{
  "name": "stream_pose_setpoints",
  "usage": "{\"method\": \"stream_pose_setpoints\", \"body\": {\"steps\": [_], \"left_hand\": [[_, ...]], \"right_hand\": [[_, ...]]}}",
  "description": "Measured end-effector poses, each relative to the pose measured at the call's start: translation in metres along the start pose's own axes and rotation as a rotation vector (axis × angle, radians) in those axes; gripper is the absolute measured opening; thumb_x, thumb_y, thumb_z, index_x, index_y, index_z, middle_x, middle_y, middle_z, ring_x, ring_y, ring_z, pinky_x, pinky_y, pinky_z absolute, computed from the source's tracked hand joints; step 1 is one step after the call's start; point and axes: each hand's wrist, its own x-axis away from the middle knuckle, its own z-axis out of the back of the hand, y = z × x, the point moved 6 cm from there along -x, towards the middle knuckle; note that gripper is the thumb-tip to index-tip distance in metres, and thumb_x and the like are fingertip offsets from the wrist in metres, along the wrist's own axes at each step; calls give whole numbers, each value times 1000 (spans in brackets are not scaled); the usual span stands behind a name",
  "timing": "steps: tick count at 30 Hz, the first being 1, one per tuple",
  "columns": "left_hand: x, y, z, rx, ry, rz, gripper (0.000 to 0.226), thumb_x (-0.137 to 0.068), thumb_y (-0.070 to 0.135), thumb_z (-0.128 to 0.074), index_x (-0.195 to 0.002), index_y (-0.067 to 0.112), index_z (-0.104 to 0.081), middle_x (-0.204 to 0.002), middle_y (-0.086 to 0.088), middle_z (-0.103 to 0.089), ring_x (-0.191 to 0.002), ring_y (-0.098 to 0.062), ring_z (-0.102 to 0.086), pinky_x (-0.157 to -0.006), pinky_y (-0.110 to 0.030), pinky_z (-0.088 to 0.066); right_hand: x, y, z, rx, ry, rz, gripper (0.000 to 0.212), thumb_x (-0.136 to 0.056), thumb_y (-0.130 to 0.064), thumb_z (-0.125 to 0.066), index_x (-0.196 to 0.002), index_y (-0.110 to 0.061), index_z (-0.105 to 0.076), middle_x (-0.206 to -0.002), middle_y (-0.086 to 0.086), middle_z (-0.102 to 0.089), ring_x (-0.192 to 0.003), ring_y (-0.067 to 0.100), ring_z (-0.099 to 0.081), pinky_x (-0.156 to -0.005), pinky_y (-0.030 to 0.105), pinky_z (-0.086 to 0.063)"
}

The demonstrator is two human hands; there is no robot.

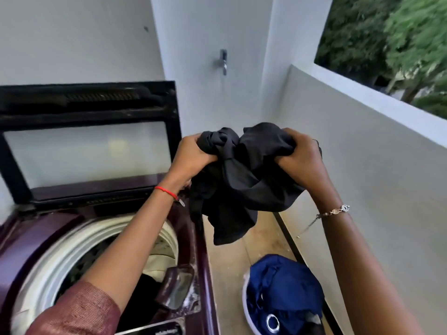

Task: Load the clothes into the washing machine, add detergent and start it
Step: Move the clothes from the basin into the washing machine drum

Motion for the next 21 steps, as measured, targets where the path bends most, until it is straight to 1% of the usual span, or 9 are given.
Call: {"method": "stream_pose_setpoints", "body": {"steps": [1, 3, 5, 7, 9, 12, 14, 17, 21], "left_hand": [[2, 9, 22, 20, 27, -23, 34, -66, -8, -74, -75, 23, -64, -70, 16, -65, -73, -3, -57, -71, -26, -48], [8, 28, 65, 20, 79, -67, 31, -67, -9, -73, -81, 18, -66, -74, 10, -66, -80, -10, -58, -74, -29, -48], [18, 44, 112, 15, 135, -102, 31, -68, -8, -71, -84, 17, -65, -77, 6, -65, -78, -10, -58, -74, -31, -49], [28, 53, 157, 10, 186, -124, 28, -68, -7, -71, -78, 18, -64, -74, 6, -63, -73, -9, -57, -69, -30, -49], [39, 59, 191, -4, 214, -147, 30, -68, -7, -69, -71, 22, -61, -70, 8, -62, -67, -4, -57, -63, -25, -48], [57, 60, 238, -32, 239, -161, 34, -68, -8, -68, -67, 25, -60, -66, 11, -60, -56, 8, -53, -56, -14, -45], [68, 54, 264, -59, 260, -156, 33, -67, -7, -69, -68, 24, -60, -69, 9, -62, -62, 2, -55, -61, -19, -46], [86, 38, 295, -91, 289, -132, 25, -66, -6, -69, -71, 17, -64, -71, 4, -63, -71, -9, -56, -65, -27, -47], [109, -3, 310, -91, 349, -31, 27, -65, -2, -74, -85, 14, -69, -81, 0, -68, -78, -9, -60, -75, -32, -51]], "right_hand": [[-2, -20, -5, -18, 15, 31, 24, -68, 6, -52, -87, -5, -61, -70, 3, -61, -62, -1, -53, -53, 3, -37], [-4, -59, -14, -54, 43, 86, 23, -66, 7, -52, -82, -8, -59, -69, 3, -59, -62, 2, -51, -52, 5, -37], [-5, -98, -28, -79, 69, 124, 25, -64, 6, -52, -75, -17, -56, -64, -2, -56, -57, -1, -48, -51, 6, -35], [-2, -127, -46, -129, 92, 127, 23, -60, 0, -51, -70, -20, -55, -61, -4, -56, -59, 0, -48, -55, 15, -37], [4, -149, -62, -180, 113, 120, 25, -56, -6, -48, -76, -14, -59, -67, 8, -61, -65, 11, -51, -58, 26, -40], [17, -179, -91, -270, 111, 115, 29, -57, -3, -48, -81, -10, -60, -77, 20, -63, -66, 15, -51, -57, 30, -39], [25, -194, -113, -308, 75, 110, 24, -61, 2, -50, -83, -3, -60, -76, 23, -62, -65, 14, -49, -56, 29, -38], [33, -206, -146, -321, 12, 100, 17, -66, 5, -54, -81, -1, -59, -70, 15, -61, -63, 11, -49, -55, 28, -37], [42, -206, -187, -304, -69, 107, 24, -65, 1, -57, -80, -17, -62, -69, -2, -64, -67, 6, -55, -59, 26, -42]]}}
